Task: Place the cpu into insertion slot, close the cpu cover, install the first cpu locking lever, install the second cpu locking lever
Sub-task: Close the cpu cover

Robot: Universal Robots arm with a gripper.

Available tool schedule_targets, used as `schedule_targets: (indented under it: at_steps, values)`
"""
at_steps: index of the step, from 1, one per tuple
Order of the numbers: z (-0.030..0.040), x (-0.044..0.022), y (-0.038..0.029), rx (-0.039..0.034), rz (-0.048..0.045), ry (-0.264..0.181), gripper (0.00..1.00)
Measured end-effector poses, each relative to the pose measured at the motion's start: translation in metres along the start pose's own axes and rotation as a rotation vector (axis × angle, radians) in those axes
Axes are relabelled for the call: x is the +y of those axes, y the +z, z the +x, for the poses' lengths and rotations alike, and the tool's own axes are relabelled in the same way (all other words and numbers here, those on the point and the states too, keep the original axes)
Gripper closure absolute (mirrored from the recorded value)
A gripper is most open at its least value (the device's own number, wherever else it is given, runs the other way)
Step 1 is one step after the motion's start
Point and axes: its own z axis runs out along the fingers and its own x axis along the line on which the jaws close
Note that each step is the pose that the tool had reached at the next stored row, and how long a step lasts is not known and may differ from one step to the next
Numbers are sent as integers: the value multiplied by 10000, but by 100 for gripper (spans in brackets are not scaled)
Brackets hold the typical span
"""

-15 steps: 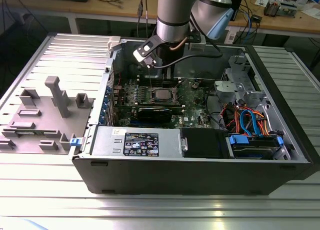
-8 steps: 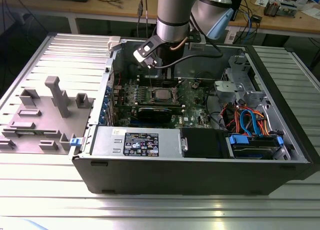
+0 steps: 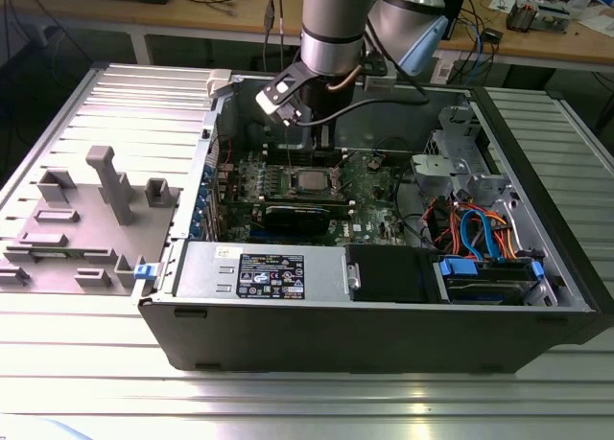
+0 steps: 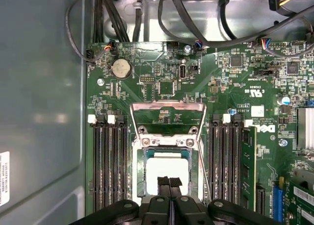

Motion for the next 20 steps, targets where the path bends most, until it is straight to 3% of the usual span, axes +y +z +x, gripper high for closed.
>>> schedule_targets:
  at_steps: [11, 20]
  values:
    - [4, 1, -93, 0, 0, 0, 89]
    - [6, 2, -111, -15, 2, 0, 89]
